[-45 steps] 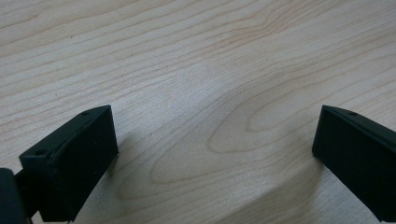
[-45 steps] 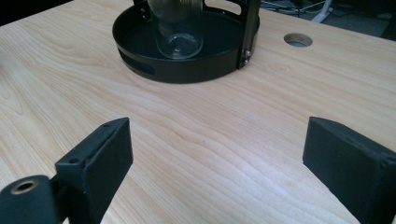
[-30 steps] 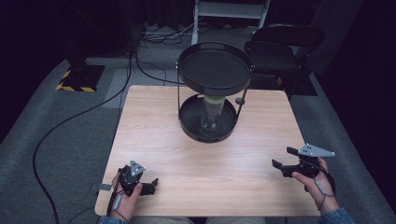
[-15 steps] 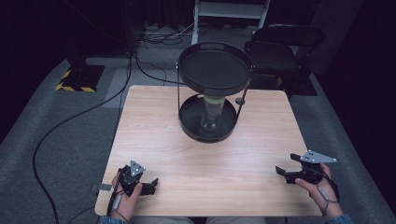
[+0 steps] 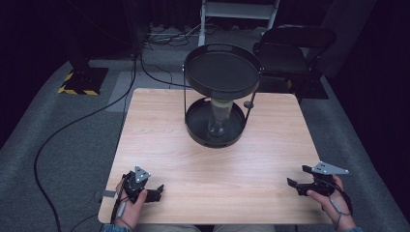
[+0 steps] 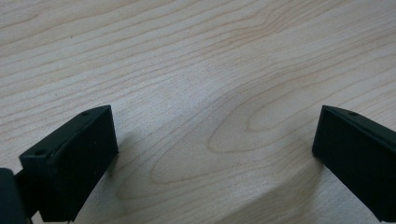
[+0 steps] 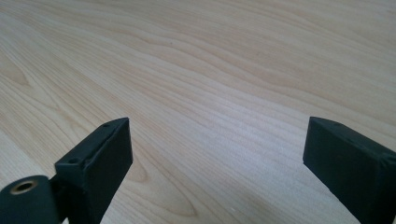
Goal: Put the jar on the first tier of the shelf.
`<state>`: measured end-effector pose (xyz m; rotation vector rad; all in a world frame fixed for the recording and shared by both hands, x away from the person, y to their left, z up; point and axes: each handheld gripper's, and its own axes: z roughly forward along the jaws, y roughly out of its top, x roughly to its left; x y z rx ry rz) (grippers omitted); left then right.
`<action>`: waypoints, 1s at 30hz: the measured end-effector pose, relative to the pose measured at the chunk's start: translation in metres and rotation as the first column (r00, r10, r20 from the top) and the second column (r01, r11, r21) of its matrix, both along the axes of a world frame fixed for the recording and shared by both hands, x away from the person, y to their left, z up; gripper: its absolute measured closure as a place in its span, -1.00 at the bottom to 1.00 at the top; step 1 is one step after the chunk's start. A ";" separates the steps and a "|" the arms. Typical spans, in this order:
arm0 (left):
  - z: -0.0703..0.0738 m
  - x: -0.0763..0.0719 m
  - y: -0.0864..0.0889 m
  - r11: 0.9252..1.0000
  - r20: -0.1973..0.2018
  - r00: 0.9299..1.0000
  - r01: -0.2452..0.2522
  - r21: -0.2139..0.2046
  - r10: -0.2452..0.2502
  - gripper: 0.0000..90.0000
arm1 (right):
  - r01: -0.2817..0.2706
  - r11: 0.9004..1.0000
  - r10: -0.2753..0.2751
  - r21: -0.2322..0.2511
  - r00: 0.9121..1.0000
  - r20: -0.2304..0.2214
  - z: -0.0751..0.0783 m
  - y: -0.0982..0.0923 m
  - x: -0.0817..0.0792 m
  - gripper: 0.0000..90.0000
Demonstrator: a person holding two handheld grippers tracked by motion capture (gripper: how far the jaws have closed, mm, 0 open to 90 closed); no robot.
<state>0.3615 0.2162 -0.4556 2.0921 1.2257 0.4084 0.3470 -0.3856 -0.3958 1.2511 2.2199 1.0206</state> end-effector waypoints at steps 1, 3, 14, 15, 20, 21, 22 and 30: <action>0.000 0.000 0.000 1.000 0.000 1.000 0.001 0.001 -0.001 -1.00 | 0.004 1.000 -0.004 0.001 1.000 -0.006 -0.002 0.000 -0.001 -0.82; 0.000 0.000 0.000 1.000 0.000 1.000 0.001 0.001 -0.001 -1.00 | 0.007 1.000 -0.007 -0.002 1.000 -0.012 -0.005 -0.002 -0.001 -0.82; 0.000 0.000 0.000 1.000 0.000 1.000 0.001 0.001 -0.001 -1.00 | 0.024 1.000 -0.024 0.003 0.998 -0.053 -0.023 -0.004 -0.006 -0.82; 0.000 0.000 0.000 1.000 0.000 1.000 0.000 0.000 0.000 -1.00 | 0.025 1.000 -0.025 0.000 0.998 -0.056 -0.025 -0.004 -0.007 -0.82; 0.000 0.000 0.000 1.000 0.000 1.000 0.000 0.000 0.000 -1.00 | 0.023 0.999 -0.026 -0.036 0.998 -0.064 -0.030 -0.004 -0.010 -0.83; 0.000 0.000 0.000 1.000 0.000 1.000 0.000 0.000 0.000 -1.00 | 0.024 0.999 -0.027 -0.040 0.998 -0.065 -0.030 -0.004 -0.010 -0.83; 0.000 0.000 0.000 1.000 0.000 1.000 0.001 0.000 -0.001 -1.00 | 0.023 0.998 -0.026 -0.053 0.998 -0.061 -0.030 -0.003 -0.011 -0.83; 0.000 0.000 0.000 1.000 0.001 1.000 0.001 0.001 -0.001 -1.00 | 0.035 0.996 -0.040 -0.088 0.998 -0.056 -0.031 -0.001 -0.011 -0.88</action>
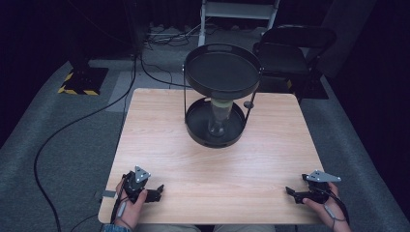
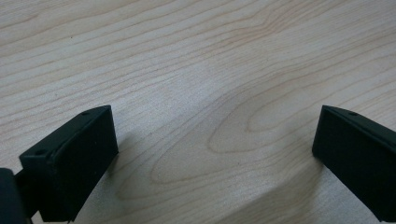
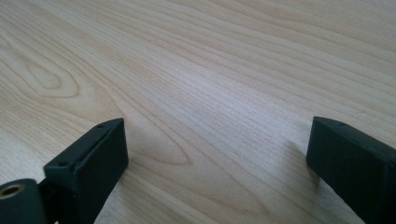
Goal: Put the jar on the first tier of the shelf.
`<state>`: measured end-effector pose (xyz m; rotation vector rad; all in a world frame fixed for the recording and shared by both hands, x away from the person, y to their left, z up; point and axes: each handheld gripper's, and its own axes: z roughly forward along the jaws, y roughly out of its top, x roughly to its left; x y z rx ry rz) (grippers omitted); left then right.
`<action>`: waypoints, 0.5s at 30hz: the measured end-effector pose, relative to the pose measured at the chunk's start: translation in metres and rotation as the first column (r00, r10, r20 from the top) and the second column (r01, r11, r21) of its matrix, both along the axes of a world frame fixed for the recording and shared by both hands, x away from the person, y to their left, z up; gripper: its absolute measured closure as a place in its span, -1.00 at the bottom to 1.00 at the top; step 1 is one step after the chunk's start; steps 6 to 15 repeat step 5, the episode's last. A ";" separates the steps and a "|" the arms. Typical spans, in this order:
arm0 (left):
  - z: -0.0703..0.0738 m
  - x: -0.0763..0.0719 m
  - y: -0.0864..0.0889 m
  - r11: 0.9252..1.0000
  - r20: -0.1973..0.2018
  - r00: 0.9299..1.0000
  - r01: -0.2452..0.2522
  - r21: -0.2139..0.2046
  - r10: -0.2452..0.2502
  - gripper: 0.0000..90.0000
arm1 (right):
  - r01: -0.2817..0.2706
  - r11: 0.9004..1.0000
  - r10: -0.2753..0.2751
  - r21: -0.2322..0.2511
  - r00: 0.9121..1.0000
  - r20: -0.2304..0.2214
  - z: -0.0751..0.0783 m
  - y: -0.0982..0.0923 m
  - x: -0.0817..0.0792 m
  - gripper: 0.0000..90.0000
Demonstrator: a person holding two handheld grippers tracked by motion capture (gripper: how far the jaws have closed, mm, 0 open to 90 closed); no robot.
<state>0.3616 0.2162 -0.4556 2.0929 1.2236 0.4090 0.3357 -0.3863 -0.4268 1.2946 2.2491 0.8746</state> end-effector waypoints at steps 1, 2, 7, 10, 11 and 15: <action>0.000 0.000 0.000 1.000 0.000 1.000 0.000 0.000 0.000 -1.00 | 0.001 1.000 -0.001 0.000 1.000 0.000 0.000 0.000 0.000 -0.88; 0.000 0.000 0.000 1.000 0.000 1.000 0.000 0.000 0.000 -1.00 | 0.001 1.000 -0.001 0.001 1.000 -0.001 0.000 0.000 0.000 -0.88; 0.000 0.000 0.000 1.000 0.000 1.000 0.000 0.000 0.000 -1.00 | 0.002 1.000 -0.002 0.001 1.000 -0.002 0.000 0.000 0.000 -0.89; 0.000 0.000 0.000 1.000 0.000 1.000 0.000 0.000 0.000 -1.00 | 0.002 1.000 -0.002 0.001 1.000 -0.002 0.000 0.000 0.000 -0.89; 0.000 0.000 0.000 1.000 0.000 1.000 0.000 0.000 0.000 -1.00 | 0.002 1.000 -0.002 0.001 1.000 -0.002 0.000 0.000 0.000 -0.89; 0.000 0.000 0.000 1.000 0.000 1.000 0.000 0.000 0.000 -1.00 | 0.002 1.000 -0.002 0.001 1.000 -0.002 0.000 0.000 0.000 -0.89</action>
